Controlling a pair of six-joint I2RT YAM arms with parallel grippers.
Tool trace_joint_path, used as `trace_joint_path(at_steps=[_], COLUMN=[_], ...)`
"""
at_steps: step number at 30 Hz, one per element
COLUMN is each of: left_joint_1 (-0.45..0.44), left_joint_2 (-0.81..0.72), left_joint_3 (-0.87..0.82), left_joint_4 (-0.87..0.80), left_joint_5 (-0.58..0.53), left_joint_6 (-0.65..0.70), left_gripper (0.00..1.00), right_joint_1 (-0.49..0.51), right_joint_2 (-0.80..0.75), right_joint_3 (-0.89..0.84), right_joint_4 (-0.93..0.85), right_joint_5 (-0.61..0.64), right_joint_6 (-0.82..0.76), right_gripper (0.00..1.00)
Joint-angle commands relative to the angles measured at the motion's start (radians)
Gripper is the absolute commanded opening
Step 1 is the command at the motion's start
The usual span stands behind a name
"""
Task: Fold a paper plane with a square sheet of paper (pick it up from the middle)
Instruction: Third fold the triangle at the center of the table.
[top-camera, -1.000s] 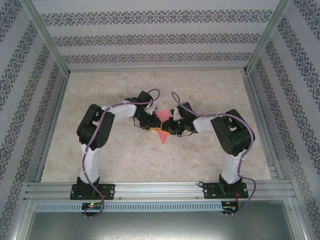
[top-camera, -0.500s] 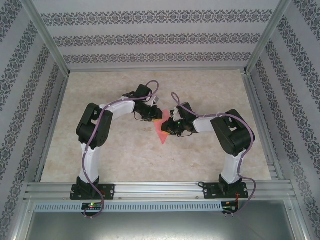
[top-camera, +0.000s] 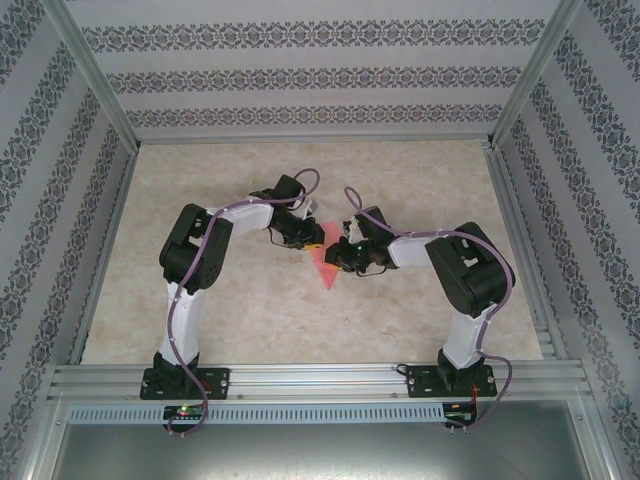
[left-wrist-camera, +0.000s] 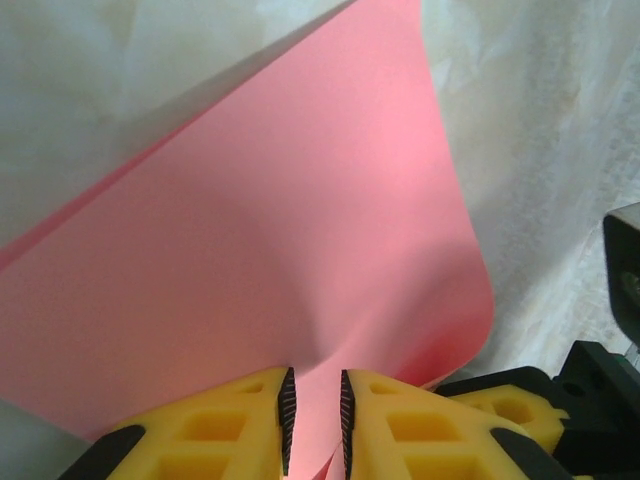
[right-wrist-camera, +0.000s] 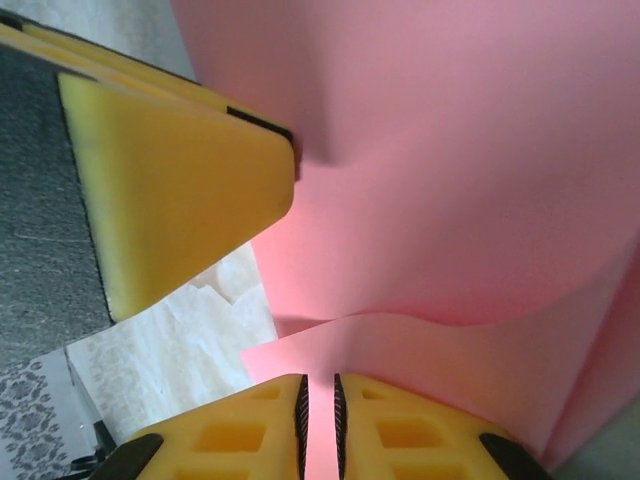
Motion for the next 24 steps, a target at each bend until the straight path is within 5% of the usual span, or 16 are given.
trace_joint_path(at_steps=[1,24], left_joint_1=[0.006,0.004], left_joint_2=[0.016,0.001], left_joint_3=[-0.034,-0.077], left_joint_4=[-0.034,0.007], left_joint_5=[-0.037,-0.013], left_joint_6=[0.036,0.026], left_gripper=[0.24,0.24], right_joint_1=[0.008,0.001], right_joint_2=[-0.033,-0.092], right_joint_3=[-0.03,-0.006], right_joint_4=[-0.065,-0.026], right_joint_5=[0.075,0.063], right_joint_6=[0.002,0.013], right_gripper=[0.18,0.23])
